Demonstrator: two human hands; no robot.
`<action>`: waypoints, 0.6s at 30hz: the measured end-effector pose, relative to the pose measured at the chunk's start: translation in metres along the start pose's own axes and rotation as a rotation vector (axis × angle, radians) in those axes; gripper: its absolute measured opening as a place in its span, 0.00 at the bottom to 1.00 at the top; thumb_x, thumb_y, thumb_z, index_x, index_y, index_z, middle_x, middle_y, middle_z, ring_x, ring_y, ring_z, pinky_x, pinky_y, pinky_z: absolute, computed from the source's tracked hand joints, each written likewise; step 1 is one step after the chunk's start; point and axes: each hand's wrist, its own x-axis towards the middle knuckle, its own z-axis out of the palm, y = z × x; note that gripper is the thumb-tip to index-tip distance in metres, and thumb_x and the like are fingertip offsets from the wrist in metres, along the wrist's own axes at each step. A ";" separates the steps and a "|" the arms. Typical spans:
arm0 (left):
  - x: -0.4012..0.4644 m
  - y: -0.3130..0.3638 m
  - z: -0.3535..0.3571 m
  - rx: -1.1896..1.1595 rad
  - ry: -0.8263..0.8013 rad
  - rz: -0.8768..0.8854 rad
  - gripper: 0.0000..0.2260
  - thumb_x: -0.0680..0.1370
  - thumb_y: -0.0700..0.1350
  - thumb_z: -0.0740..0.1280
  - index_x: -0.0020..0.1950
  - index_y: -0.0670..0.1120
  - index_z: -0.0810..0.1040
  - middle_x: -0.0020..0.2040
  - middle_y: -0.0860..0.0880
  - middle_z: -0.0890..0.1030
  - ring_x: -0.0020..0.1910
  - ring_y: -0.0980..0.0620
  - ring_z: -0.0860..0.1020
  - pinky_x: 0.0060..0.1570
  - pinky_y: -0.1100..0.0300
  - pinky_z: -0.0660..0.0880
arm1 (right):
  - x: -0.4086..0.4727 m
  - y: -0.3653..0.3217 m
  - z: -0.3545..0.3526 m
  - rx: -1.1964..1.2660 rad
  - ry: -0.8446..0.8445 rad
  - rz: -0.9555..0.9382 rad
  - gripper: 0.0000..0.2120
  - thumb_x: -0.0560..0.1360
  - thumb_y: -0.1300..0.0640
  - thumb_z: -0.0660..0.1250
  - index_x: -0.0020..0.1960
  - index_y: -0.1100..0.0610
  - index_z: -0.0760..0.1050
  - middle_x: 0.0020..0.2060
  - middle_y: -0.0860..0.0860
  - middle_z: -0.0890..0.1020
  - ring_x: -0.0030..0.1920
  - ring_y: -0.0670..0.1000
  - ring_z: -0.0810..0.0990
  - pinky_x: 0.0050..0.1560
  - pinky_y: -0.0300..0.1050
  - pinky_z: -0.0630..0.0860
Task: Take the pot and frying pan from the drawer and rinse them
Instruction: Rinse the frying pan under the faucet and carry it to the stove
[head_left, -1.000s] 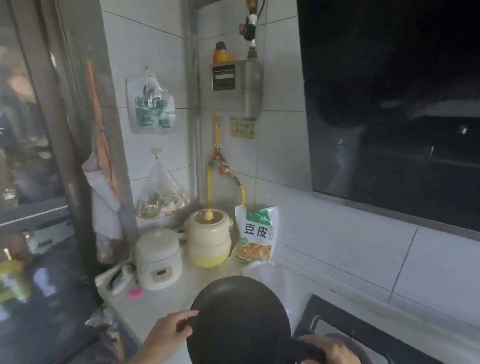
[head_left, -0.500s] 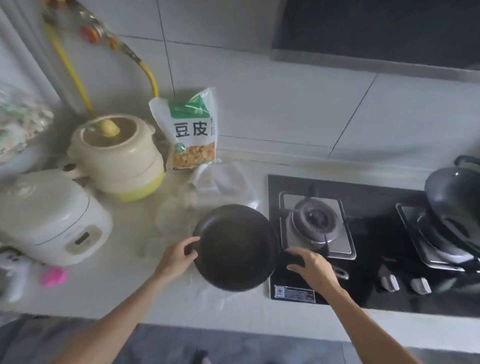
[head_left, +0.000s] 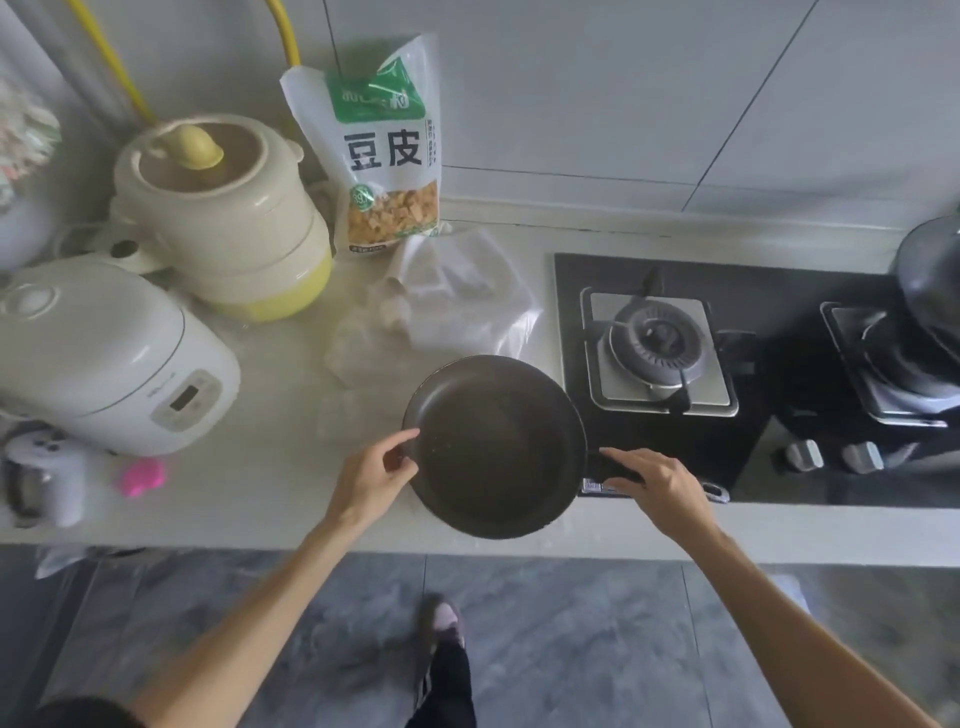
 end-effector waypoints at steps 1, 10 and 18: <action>-0.003 -0.002 0.003 0.011 -0.013 -0.002 0.18 0.75 0.41 0.67 0.65 0.51 0.76 0.51 0.49 0.83 0.50 0.50 0.80 0.57 0.57 0.76 | -0.004 0.000 0.001 -0.007 -0.015 0.005 0.20 0.70 0.52 0.72 0.62 0.50 0.77 0.50 0.50 0.83 0.46 0.53 0.81 0.41 0.45 0.75; -0.004 -0.004 0.012 0.158 -0.077 -0.015 0.21 0.77 0.43 0.62 0.71 0.49 0.69 0.62 0.45 0.78 0.55 0.48 0.77 0.54 0.59 0.71 | -0.010 -0.008 0.007 -0.086 -0.043 0.041 0.23 0.75 0.52 0.66 0.69 0.50 0.68 0.62 0.54 0.77 0.58 0.57 0.76 0.58 0.50 0.71; -0.117 0.042 -0.011 0.290 -0.064 0.064 0.29 0.81 0.55 0.56 0.77 0.46 0.51 0.77 0.46 0.56 0.75 0.45 0.58 0.70 0.53 0.59 | -0.140 -0.035 -0.052 0.019 0.117 -0.106 0.23 0.76 0.51 0.64 0.70 0.53 0.67 0.70 0.53 0.70 0.67 0.54 0.71 0.64 0.47 0.67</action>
